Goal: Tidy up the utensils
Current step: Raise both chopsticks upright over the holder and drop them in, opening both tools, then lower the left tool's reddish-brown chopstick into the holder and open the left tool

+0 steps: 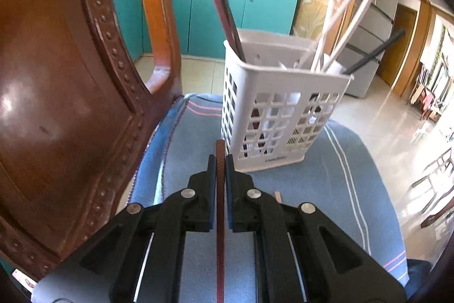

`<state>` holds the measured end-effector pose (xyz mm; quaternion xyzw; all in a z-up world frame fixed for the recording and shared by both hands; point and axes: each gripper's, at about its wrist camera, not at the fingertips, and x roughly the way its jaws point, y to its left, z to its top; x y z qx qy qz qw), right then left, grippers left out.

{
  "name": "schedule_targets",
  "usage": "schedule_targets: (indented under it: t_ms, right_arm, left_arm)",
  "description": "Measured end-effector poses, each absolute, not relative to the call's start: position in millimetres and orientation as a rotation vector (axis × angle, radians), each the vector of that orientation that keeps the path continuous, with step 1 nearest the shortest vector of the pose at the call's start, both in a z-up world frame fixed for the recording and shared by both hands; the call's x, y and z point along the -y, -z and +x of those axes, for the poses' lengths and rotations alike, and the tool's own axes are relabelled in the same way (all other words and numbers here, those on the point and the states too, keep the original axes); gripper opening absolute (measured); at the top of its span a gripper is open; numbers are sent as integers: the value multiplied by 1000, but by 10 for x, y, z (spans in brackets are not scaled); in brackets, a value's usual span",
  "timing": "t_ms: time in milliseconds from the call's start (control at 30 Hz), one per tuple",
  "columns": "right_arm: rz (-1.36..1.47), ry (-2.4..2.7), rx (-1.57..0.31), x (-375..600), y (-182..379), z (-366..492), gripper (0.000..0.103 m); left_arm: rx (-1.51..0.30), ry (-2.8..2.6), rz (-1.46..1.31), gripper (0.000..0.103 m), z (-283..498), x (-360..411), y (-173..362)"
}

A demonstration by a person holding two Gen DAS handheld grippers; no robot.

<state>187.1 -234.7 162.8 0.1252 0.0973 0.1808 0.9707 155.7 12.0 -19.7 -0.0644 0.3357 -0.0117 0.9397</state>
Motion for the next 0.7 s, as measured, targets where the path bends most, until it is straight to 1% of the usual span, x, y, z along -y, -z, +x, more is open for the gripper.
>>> schedule_targets:
  t_ms: [100,200,267,300,333,433,533,633,700]
  right_arm:
    - [202,-328,-299,2204,-1283,2085,7]
    - [212,-333,-320,2186,-1108,2107,8]
    - [222,-352,-302,2205,-1105,2057,18]
    - [224,-357,-291,2214,-1114,2021,26]
    - [229,-364,-274,2263,-1133,1956,30]
    - [230,-403,-223,2395,-1178,1709,36]
    - [221,-483,-198,2511,-1124,1415,38]
    - [147,-555,-274,2428,-932,1294,38]
    - [78,-574,-341,2292,-692,1276,38]
  left_arm:
    - [-664,19,-150,7,1529,-197,135]
    - [-657,15,-167,7,1533,-257,134]
    - [-653,12,-176,7,1535,-281,128]
    - [-651,12,-178,7,1531,-279,116]
    - [-647,13,-179,7,1531,-283,110]
    - [-638,19,-173,7,1523,-253,104]
    - [-634,19,-171,7,1532,-229,112]
    - [-630,19,-173,7,1533,-222,114]
    - [-622,20,-173,7,1523,-211,103]
